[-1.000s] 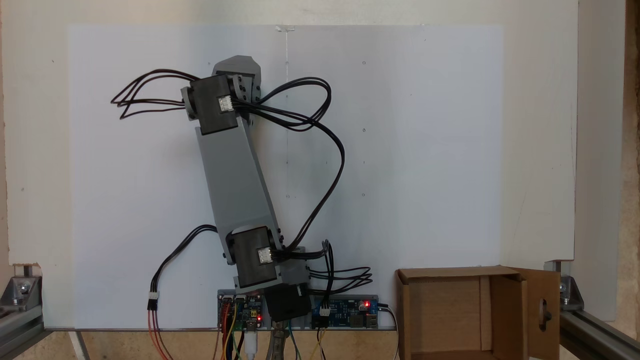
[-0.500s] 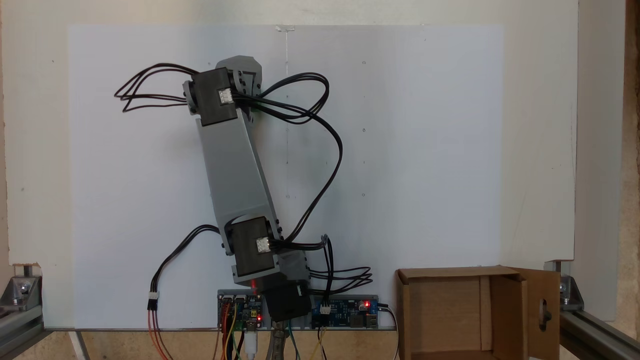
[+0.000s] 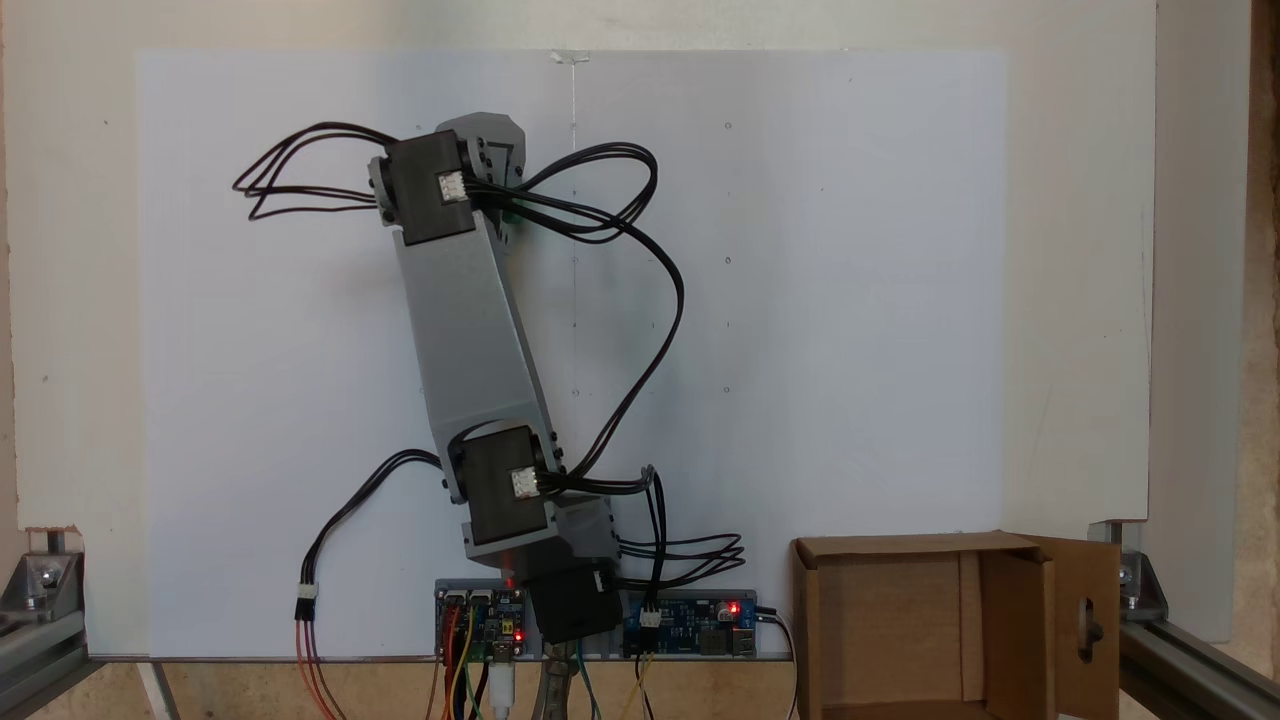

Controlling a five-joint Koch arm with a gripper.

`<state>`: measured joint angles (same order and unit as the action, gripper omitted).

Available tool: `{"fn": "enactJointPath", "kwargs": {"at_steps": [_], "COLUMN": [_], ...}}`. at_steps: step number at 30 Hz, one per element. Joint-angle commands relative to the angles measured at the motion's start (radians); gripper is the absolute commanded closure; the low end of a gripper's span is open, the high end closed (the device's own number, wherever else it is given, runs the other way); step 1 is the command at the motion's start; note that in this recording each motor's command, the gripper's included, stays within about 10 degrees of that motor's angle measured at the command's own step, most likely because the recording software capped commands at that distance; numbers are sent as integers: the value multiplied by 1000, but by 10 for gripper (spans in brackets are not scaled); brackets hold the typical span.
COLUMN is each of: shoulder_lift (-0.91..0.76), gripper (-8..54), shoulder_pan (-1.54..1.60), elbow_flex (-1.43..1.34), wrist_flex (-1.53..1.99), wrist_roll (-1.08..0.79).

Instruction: Grasp a green dice and put it in the bin.

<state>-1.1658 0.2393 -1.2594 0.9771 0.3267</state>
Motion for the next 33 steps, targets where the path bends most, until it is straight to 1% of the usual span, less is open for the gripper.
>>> {"fn": "enactJointPath", "kwargs": {"at_steps": [1, 7, 15, 33], "shoulder_lift": [-17, -17, -15, 21], "gripper": [17, 18, 21, 25], "shoulder_pan": [-11, -9, -11, -5], "elbow_flex": [12, -34, -143, -153], "wrist_flex": [-6, -21, -207, -236], "wrist_roll": [52, 52, 52, 52]}}
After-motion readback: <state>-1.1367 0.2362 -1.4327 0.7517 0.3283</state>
